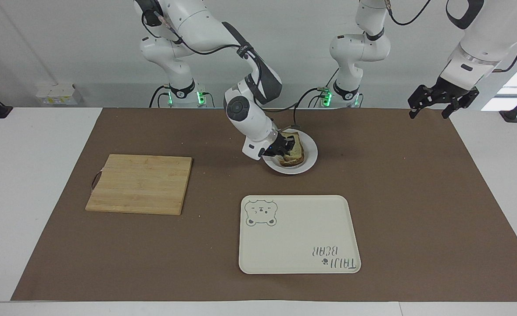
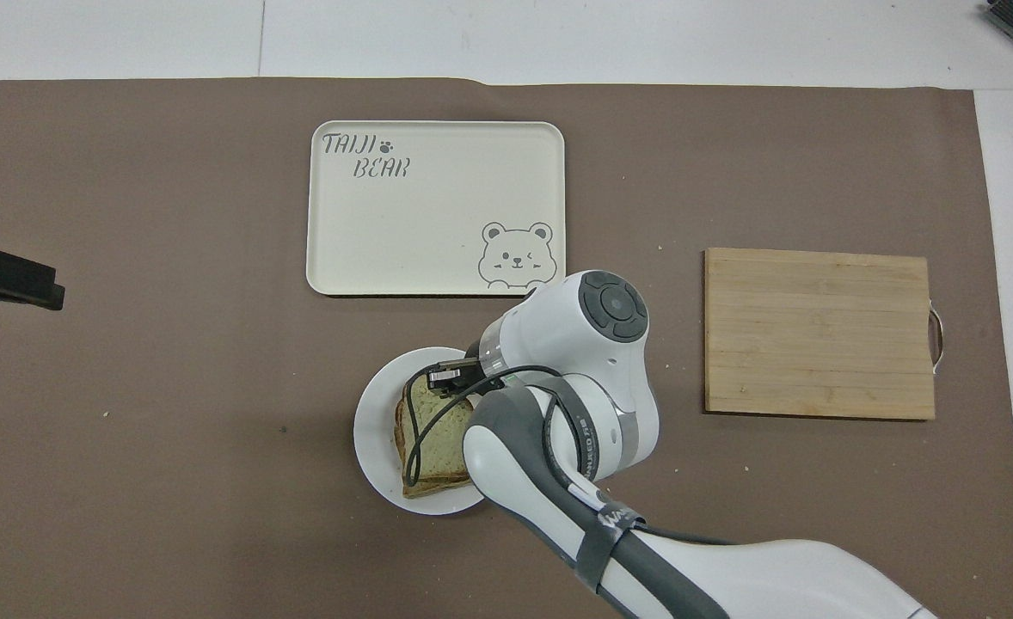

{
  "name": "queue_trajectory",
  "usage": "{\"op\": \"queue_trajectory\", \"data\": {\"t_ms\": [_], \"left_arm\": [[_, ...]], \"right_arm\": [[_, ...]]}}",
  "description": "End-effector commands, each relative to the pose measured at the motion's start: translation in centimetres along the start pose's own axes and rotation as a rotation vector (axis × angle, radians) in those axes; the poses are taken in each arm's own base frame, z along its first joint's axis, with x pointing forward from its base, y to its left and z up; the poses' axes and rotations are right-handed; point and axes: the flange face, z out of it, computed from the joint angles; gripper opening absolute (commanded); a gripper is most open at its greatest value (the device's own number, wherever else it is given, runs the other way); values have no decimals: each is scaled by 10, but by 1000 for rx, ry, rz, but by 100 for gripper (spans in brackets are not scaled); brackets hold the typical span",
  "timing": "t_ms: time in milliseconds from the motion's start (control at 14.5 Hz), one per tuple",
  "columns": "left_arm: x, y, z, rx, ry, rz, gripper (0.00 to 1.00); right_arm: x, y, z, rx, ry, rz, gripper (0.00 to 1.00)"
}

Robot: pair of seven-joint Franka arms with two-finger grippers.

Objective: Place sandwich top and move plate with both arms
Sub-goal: 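Lower the bread onto the egg toast and open the right gripper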

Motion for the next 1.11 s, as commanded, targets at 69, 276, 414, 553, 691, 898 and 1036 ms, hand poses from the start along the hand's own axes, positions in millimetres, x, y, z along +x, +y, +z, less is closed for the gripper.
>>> {"op": "queue_trajectory", "data": {"t_ms": [69, 276, 414, 553, 691, 898, 1036], "left_arm": [[-6, -1, -2, -15, -5, -9, 100], [-6, 5, -2, -15, -7, 3, 100], [-6, 11, -2, -14, -9, 17, 100], [-6, 13, -2, -16, -7, 14, 100], [-10, 15, 1, -36, -14, 26, 100], [-15, 20, 16, -98, -22, 24, 100], [-17, 23, 30, -136, -21, 22, 100]], "right_arm": [[0, 2, 1, 19, 27, 21, 0], [3, 5, 8, 20, 46, 27, 0], [3, 0, 16, 22, 64, 18, 0], [8, 5, 12, 22, 68, 17, 56], [6, 1, 13, -5, 80, -41, 100], [18, 8, -3, -94, 128, -138, 100], [23, 12, -10, -165, 152, -204, 100]]}}
